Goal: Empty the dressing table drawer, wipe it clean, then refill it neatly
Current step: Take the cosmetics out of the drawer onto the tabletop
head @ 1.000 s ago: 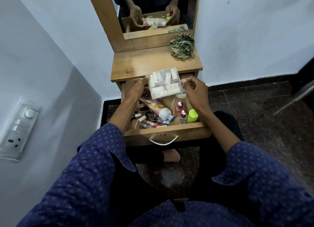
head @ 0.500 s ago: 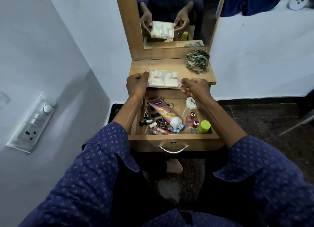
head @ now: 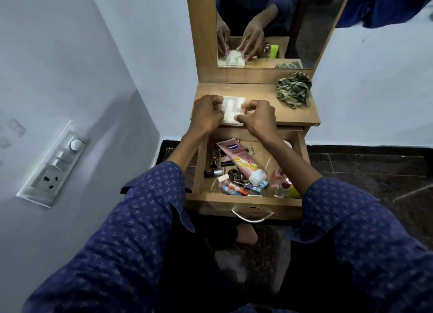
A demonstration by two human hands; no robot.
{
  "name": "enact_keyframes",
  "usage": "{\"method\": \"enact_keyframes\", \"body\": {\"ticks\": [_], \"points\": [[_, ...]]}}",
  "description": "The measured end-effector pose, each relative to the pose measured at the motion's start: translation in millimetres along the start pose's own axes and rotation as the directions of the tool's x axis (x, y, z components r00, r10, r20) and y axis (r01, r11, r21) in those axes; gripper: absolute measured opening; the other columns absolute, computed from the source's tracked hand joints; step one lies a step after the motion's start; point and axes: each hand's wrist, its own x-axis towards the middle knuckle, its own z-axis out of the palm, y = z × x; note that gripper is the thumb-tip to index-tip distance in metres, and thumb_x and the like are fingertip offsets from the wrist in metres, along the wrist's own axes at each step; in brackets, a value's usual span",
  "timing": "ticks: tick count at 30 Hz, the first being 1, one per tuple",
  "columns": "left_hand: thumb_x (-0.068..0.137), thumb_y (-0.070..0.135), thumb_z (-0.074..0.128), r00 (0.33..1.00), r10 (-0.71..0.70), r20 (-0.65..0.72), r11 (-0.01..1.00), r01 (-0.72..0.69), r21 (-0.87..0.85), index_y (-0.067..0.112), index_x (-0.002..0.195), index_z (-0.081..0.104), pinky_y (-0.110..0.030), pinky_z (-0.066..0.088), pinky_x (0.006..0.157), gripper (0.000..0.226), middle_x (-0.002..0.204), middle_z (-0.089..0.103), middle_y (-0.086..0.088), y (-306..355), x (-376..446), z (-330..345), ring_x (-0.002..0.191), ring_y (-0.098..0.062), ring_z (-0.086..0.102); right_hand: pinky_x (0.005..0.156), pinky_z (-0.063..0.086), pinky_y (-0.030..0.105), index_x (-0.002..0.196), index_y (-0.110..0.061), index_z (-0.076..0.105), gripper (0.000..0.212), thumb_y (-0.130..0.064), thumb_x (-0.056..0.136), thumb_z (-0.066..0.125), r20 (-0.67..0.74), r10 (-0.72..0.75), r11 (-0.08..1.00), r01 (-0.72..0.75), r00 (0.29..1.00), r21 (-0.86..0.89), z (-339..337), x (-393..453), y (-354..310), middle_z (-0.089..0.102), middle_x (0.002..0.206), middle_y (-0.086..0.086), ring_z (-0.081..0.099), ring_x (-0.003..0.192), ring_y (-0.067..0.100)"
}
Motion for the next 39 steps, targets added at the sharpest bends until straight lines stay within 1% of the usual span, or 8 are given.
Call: {"method": "enact_keyframes", "body": {"ticks": [6,11,17,21,25,31,36,39], "points": [[0.063,0.057,0.093,0.996,0.078,0.039,0.97,-0.085,0.227,0.024,0.118,0.077,-0.037,0.044,0.101,0.066,0.135,0.062,-0.006,-28,4,-13,0.124,-0.025,0.055,0.087,0.057,0.044,0.118,-0.001,0.071,0.068,-0.03,0.064,0.099,0.108,-0.14,0.975,0.156,0.984,-0.158,-8,2,3,0.071,0.116,0.014,0.067,0.104,0.028],[0.064,0.027,0.099,0.993,0.101,-0.062,0.991,-0.095,0.094,0.014,0.118,0.076,-0.04,0.057,0.095,0.06,0.124,0.072,-0.008,-41,-5,-14,0.115,-0.025,0.068,0.091,0.057,0.045,0.128,-0.006,0.07,0.07,-0.019,0.066,0.097,0.04,-0.154,0.974,0.158,0.987,-0.162,0,-4,9,0.069,0.121,0.011,0.068,0.105,0.028],[0.069,0.028,0.099,0.987,0.005,-0.159,0.986,-0.031,-0.163,0.01,0.117,0.075,-0.008,0.051,0.078,0.056,0.115,0.077,0.001,-30,-10,-18,0.094,-0.001,0.069,0.077,0.061,0.03,0.119,-0.014,0.077,0.05,-0.025,0.074,0.093,-0.023,-0.159,0.987,0.16,0.987,0.025,-10,-8,-4,0.077,0.107,-0.003,0.067,0.077,0.007],[0.084,0.039,0.086,0.965,-0.082,-0.249,0.913,-0.027,-0.407,0.01,0.122,0.073,-0.028,0.06,0.095,0.049,0.112,0.078,0.002,-18,-5,-25,0.101,-0.002,0.073,0.073,0.061,0.034,0.106,-0.015,0.079,0.033,-0.039,0.083,0.084,-0.134,-0.171,0.976,0.186,0.976,0.113,-19,0,-18,0.074,0.083,-0.009,0.066,0.073,0.002],[0.099,0.031,0.072,0.965,-0.067,-0.255,0.922,-0.038,-0.386,0.016,0.127,0.073,-0.041,0.057,0.103,0.032,0.12,0.077,0.002,-9,1,-28,0.111,-0.011,0.072,0.07,0.057,0.031,0.101,-0.015,0.078,0.03,-0.04,0.086,0.081,-0.205,-0.155,0.964,0.193,0.966,0.182,-26,6,-30,0.067,0.065,-0.016,0.061,0.061,-0.006],[0.103,0.023,0.064,0.97,-0.094,-0.225,0.905,-0.01,-0.424,0.018,0.127,0.073,-0.04,0.058,0.102,0.026,0.119,0.077,0.0,-13,7,-27,0.111,-0.014,0.072,0.062,0.046,0.006,0.107,-0.016,0.078,0.03,-0.037,0.087,0.083,-0.192,-0.184,0.957,0.22,0.964,0.189,-31,15,-33,0.07,0.075,-0.012,0.062,0.063,-0.019],[0.102,0.031,0.068,0.97,-0.079,-0.228,0.926,-0.013,-0.378,0.011,0.129,0.066,-0.018,0.054,0.093,0.034,0.116,0.071,0.009,-24,6,-21,0.105,0.0,0.067,0.07,0.054,0.013,0.103,-0.019,0.075,0.028,-0.031,0.082,0.088,-0.129,-0.2,0.963,0.219,0.971,0.154,-15,18,-21,0.072,0.084,-0.008,0.067,0.077,-0.003],[0.1,0.026,0.071,0.978,-0.028,-0.208,0.959,-0.033,-0.282,0.007,0.128,0.062,-0.009,0.05,0.089,0.035,0.124,0.07,0.002,-39,8,-18,0.113,-0.008,0.066,0.08,0.062,0.025,0.102,-0.02,0.073,0.029,-0.024,0.079,0.09,-0.083,-0.188,0.973,0.197,0.979,0.121,1,22,-9,0.074,0.095,-0.008,0.071,0.087,0.001]]}}
